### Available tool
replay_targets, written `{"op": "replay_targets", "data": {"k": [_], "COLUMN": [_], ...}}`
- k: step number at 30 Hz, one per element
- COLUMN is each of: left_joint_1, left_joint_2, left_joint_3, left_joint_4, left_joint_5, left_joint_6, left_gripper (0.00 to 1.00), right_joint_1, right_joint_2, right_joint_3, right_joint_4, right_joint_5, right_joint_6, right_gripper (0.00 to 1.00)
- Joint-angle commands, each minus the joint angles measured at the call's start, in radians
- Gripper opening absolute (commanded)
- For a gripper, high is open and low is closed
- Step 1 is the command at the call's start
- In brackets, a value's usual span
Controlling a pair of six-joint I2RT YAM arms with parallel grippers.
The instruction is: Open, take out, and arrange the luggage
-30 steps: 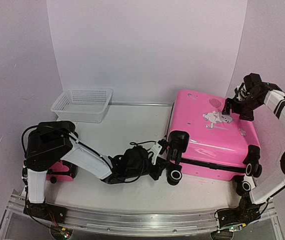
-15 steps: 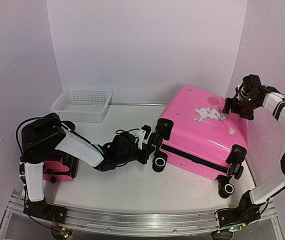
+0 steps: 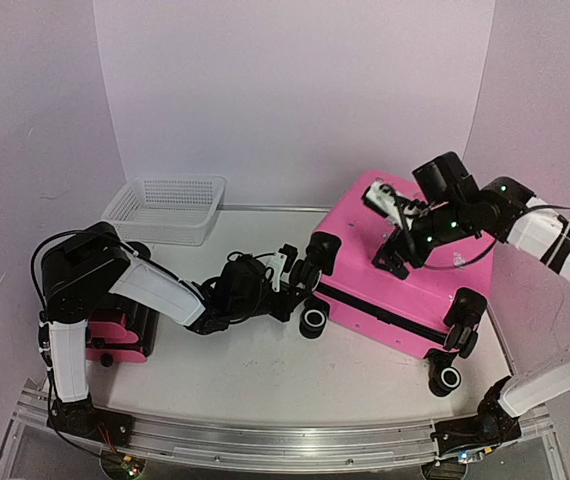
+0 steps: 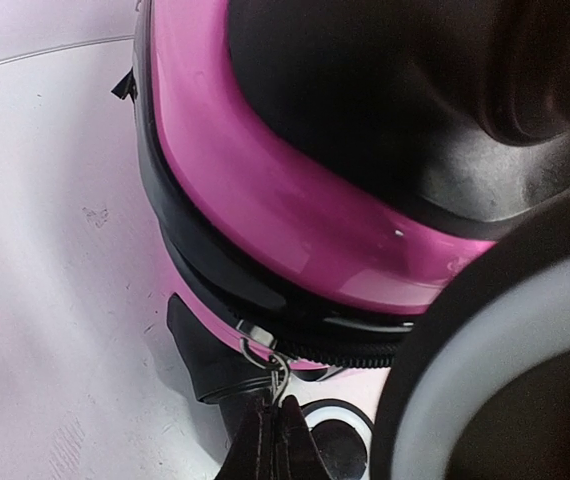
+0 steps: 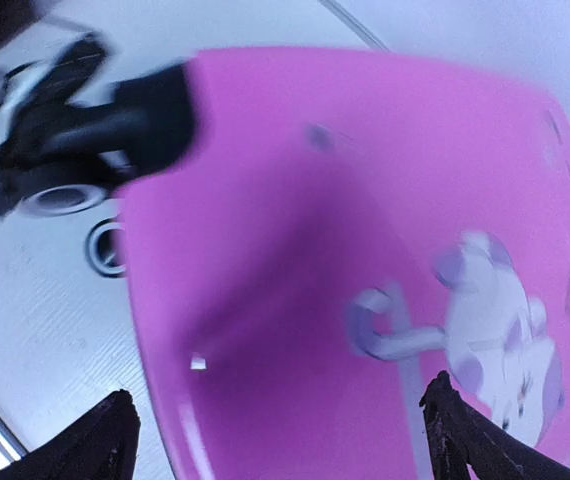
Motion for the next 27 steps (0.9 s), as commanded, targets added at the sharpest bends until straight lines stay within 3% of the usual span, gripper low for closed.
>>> {"op": "replay_targets", "data": {"k": [1,7,10,18,25,27], "left_joint_1": [-0.004,0.0,-0.001,-0.001,-0.001,0.001], "left_joint_2": [-0.057,-0.055,-0.045,-0.046,-0.048,-0.052], "left_joint_3": [0.004,0.0,0.009,0.006,0.003,0.003], "left_joint_4": [0.017,0.017,0.017,0.017,0.017,0.017], "left_joint_5": [0.035,0.05,0.07,0.081,0.076,0.073], "left_joint_6": [-0.006,-0.006,-0.017,-0.019,-0.019,-0.018], "left_gripper": [0.0,0.0,0.0,0.0,0.0,0.0], "right_joint_1": [0.229,0.308,0.308,0.31,0.309,0.309], "right_joint_2": [-0.018,0.115,0.184,0.34,0.449,0.462], "right_joint_3": [-0.072,-0.031,0.021,0.122,0.204,0.21], "right_joint_4": [0.123,0.193,0.179,0.152,0.159,0.159], "right_joint_5": [0.026,-0.035,-0.062,-0.027,0.037,0.056], "right_joint_6": [-0.522,-0.983,-1.11,-1.246,-1.307,-1.315], "right_gripper": [0.98,0.97,0.97,0.97,0.91,0.86]}}
